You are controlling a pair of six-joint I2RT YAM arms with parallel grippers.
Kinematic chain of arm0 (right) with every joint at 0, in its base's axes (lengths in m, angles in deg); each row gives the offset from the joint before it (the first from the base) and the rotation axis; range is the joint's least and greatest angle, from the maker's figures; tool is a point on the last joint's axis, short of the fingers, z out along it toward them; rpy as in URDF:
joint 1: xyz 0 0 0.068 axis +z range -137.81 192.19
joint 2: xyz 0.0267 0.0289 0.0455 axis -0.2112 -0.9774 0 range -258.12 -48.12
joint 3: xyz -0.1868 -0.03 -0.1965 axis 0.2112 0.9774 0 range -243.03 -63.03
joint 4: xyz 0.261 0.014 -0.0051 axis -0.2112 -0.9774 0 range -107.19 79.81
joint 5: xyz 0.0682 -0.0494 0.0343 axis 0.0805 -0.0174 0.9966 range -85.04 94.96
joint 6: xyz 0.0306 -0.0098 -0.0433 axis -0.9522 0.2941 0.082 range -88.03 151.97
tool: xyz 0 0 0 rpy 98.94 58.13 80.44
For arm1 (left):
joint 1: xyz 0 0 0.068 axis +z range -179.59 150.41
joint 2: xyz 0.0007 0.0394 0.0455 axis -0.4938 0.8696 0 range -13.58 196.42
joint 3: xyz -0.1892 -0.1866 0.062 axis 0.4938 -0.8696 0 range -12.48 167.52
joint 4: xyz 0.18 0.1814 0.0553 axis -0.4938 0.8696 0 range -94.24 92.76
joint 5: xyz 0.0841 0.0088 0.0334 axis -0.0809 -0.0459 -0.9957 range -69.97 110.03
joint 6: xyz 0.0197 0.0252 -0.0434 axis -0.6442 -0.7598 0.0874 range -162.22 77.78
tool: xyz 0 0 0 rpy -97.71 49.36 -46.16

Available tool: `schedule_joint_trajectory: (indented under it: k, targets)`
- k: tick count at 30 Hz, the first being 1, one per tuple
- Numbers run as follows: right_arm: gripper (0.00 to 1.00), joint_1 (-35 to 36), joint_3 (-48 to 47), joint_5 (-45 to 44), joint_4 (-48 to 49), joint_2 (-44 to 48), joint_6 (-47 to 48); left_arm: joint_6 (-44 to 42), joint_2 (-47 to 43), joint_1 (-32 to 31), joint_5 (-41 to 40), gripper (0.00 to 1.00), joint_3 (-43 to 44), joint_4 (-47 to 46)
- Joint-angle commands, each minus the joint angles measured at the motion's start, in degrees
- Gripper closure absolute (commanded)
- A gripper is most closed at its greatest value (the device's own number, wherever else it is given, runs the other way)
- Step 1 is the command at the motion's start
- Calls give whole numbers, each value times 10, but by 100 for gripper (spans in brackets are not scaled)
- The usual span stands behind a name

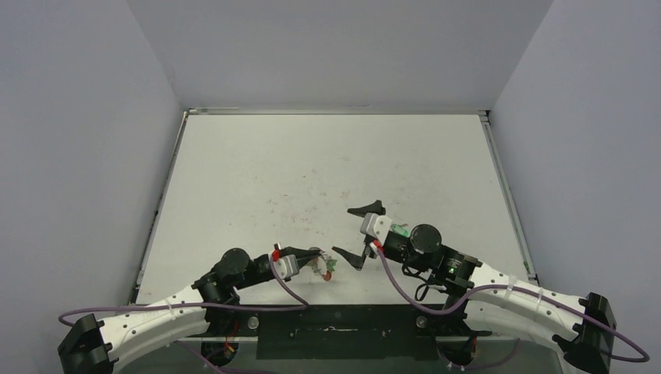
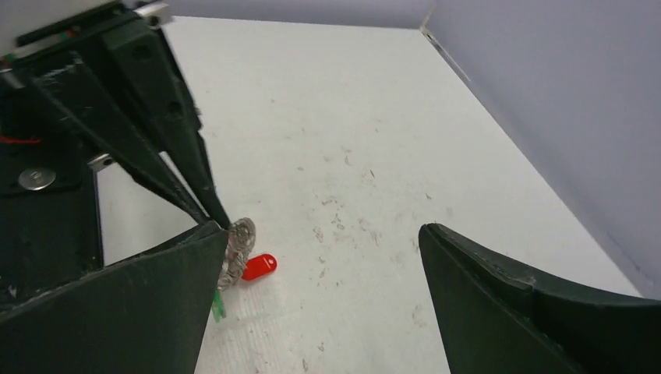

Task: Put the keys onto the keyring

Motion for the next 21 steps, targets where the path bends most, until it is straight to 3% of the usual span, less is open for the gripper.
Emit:
schedule_joint_trajectory:
  k: [1, 3, 7, 17, 21]
  targets:
    - [0, -28, -18, -155, -11, 0, -157, -34, -24, -2, -5, 100, 55, 46]
    - [0, -47, -29, -209, -37, -6, -230, -45, -34, -3, -8, 100, 63, 76]
    - [0, -96, -52, -229, -107, -28, -312, -85, -61, -3, 0, 100, 84, 143]
    - [0, -132, -75, -300, -270, -48, -412, -296, -140, -4, 87, 100, 122, 271]
    - [0, -138, -84, -305, -305, -61, -430, -306, -135, -4, 66, 100, 154, 319]
